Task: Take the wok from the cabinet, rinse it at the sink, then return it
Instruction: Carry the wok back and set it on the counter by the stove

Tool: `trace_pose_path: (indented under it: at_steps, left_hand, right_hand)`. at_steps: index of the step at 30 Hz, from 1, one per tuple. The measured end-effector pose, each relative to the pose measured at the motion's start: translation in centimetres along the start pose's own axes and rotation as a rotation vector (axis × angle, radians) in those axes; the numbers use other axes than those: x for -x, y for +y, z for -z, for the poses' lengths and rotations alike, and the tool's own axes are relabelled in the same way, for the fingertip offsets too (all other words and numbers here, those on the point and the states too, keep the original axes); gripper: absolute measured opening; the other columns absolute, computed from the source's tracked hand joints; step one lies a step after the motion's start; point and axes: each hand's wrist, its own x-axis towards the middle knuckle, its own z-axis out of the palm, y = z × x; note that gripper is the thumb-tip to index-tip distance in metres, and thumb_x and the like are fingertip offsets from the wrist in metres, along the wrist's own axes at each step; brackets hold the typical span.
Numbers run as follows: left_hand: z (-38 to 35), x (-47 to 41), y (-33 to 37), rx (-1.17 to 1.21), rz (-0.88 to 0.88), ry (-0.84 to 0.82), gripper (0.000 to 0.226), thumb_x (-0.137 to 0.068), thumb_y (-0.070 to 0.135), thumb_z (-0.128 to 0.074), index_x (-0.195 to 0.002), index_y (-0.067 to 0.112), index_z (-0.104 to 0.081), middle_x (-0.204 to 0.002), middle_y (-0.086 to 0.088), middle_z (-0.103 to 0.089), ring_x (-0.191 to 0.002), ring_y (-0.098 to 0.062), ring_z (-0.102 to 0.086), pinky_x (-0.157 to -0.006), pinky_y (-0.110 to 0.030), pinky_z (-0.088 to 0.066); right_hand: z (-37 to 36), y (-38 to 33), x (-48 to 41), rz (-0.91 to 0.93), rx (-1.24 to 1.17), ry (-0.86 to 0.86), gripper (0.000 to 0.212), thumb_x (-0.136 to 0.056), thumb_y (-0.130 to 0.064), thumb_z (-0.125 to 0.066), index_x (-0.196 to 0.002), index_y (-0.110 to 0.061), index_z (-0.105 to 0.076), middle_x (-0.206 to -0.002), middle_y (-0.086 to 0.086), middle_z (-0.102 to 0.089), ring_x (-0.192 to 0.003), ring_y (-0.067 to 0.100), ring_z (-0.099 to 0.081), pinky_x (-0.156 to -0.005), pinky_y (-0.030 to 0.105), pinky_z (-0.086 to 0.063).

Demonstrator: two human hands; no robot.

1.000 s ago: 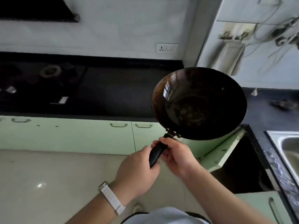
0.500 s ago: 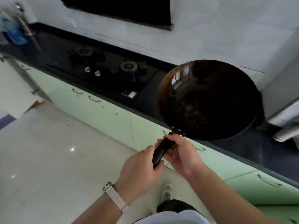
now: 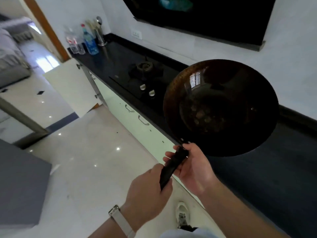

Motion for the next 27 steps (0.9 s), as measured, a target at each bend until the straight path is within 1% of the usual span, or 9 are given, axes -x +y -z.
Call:
trace_pose_path:
  at_steps: [4, 9, 13, 19, 21, 23, 27]
  left_hand:
    - [1.1, -3.9, -0.4, 0.079, 0.111, 0.068, 0.017, -0.092, 0.042, -0.054, -0.102, 0.03, -0.051, -0.074, 0.007, -0.059, -0.065, -0.013, -0.058, -0.061, -0.031, -0.047]
    - [2.2, -7.3, -2.0, 0.124, 0.251, 0.173, 0.018, -0.088, 0.042, -0.058, -0.096, 0.028, -0.051, -0.068, 0.004, -0.059, -0.063, -0.015, -0.057, -0.057, -0.031, -0.043]
    - [3.6, -9.2, -4.8, 0.162, 0.32, 0.231, 0.018, -0.086, 0.045, -0.056, -0.096, 0.03, -0.051, -0.068, 0.004, -0.058, -0.062, -0.014, -0.057, -0.058, -0.032, -0.046]
    - [6.4, -11.7, -12.1, 0.212, 0.391, 0.277, 0.017, -0.086, 0.042, -0.059, -0.098, 0.032, -0.052, -0.07, 0.007, -0.061, -0.064, -0.011, -0.059, -0.061, -0.032, -0.049]
    - [7.8, -12.8, -15.3, 0.23, 0.378, 0.292, 0.018, -0.085, 0.042, -0.06, -0.098, 0.031, -0.053, -0.07, 0.007, -0.06, -0.063, -0.011, -0.058, -0.061, -0.033, -0.05]
    - [9.6, -14.0, -18.8, 0.24, 0.37, 0.292, 0.018, -0.085, 0.041, -0.061, -0.097, 0.031, -0.054, -0.069, 0.007, -0.06, -0.064, -0.011, -0.058, -0.061, -0.032, -0.049]
    - [13.9, -15.9, -25.6, 0.259, 0.347, 0.297, 0.017, -0.083, 0.042, -0.06, -0.094, 0.03, -0.055, -0.067, 0.005, -0.058, -0.064, -0.013, -0.057, -0.06, -0.029, -0.048]
  right_hand:
    - [-2.2, -2.4, -4.6, -0.069, -0.027, -0.08, 0.034, -0.095, -0.034, -0.05, -0.107, -0.003, -0.057, -0.093, 0.022, -0.068, -0.089, 0.035, -0.069, -0.086, 0.044, -0.053]
    - [-6.2, -3.8, -9.3, -0.128, 0.051, -0.095, 0.043, -0.094, -0.044, -0.049, -0.102, -0.003, -0.059, -0.089, 0.019, -0.07, -0.086, 0.033, -0.07, -0.082, 0.043, -0.054]
    - [-9.8, -3.1, -13.2, -0.178, 0.147, -0.115, 0.044, -0.095, -0.045, -0.048, -0.1, -0.003, -0.06, -0.09, 0.02, -0.07, -0.085, 0.034, -0.07, -0.078, 0.042, -0.055]
    - [-15.9, 0.1, -18.9, -0.222, 0.213, -0.083, 0.044, -0.097, -0.043, -0.047, -0.102, -0.001, -0.059, -0.093, 0.023, -0.07, -0.086, 0.036, -0.07, -0.079, 0.043, -0.056]
    - [-18.7, 1.4, -21.0, -0.216, 0.239, -0.067, 0.044, -0.097, -0.043, -0.047, -0.102, -0.001, -0.059, -0.093, 0.023, -0.07, -0.086, 0.036, -0.07, -0.08, 0.044, -0.056]
    - [-21.8, 2.8, -23.0, -0.208, 0.246, -0.043, 0.043, -0.098, -0.042, -0.047, -0.101, -0.001, -0.059, -0.092, 0.023, -0.07, -0.086, 0.036, -0.07, -0.081, 0.044, -0.056]
    - [-28.3, 5.6, -26.8, -0.204, 0.25, -0.003, 0.042, -0.097, -0.041, -0.048, -0.098, -0.001, -0.059, -0.087, 0.022, -0.07, -0.083, 0.037, -0.07, -0.076, 0.044, -0.055]
